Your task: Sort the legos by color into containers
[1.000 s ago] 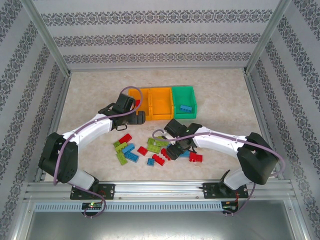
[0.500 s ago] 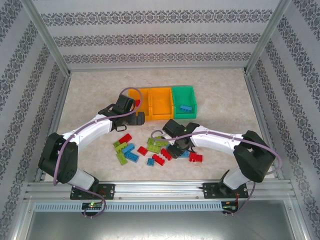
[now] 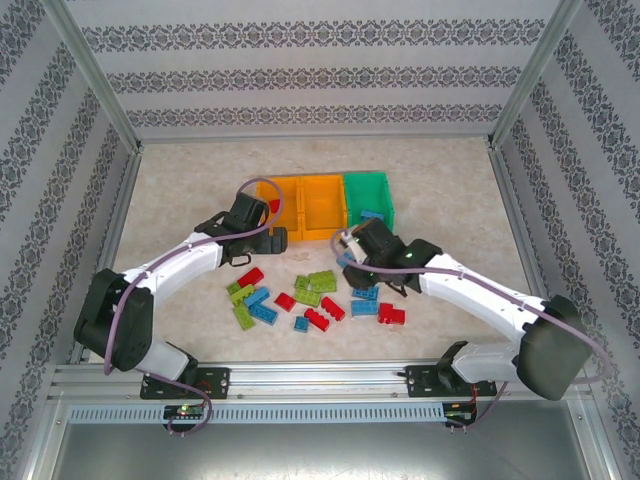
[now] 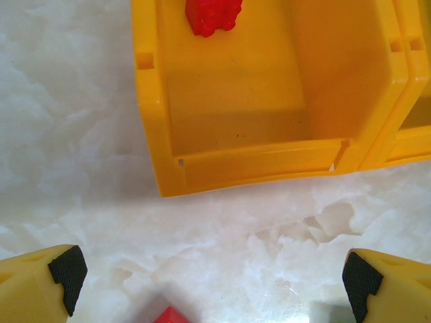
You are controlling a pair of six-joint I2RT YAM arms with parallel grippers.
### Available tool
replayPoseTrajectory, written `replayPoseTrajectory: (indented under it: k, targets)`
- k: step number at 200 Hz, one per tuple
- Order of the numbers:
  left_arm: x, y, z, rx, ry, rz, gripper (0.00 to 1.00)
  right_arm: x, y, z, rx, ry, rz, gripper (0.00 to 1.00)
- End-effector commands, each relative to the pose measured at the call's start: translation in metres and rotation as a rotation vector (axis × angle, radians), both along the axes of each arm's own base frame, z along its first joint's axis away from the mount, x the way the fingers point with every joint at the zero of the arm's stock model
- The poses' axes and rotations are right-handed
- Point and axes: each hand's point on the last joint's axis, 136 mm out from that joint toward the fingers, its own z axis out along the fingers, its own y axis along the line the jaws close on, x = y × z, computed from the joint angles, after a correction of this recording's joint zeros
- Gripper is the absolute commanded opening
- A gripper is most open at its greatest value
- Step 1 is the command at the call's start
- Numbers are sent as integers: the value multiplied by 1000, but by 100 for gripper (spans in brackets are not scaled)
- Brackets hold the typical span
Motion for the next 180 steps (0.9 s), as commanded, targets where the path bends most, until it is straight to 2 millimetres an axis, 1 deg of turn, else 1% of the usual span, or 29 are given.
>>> replayPoseTrajectory:
  k: [1,28,55,76,93,118,133,141,160,180]
  targets:
    - [-1,2,8,-2,-36,13,99,35,-23,21,61,-108,-223,30]
    - [-4,1,7,-14,-36,0,99,64,-39,30,126,-149,-371,30]
    - [-9,-3,6,-42,-41,-26,100,96,-58,29,110,-183,-484,30]
    - [-14,-4,2,-51,-33,-38,99,120,-58,25,115,-190,-505,31]
    - [-19,-3,0,-55,-33,-42,99,140,-59,17,87,-173,-518,32]
    - [-27,9,-2,-13,-18,-21,99,167,-57,8,68,-153,-522,32]
    - [-33,20,-7,35,8,9,99,179,-57,2,56,-141,-530,33]
    - [-37,25,-9,54,24,25,99,184,-58,-1,52,-132,-541,36]
    - [-46,31,-17,68,62,50,99,194,-62,-11,33,-112,-557,39]
    - [-52,36,-24,68,86,84,99,200,-60,-19,20,-99,-553,41]
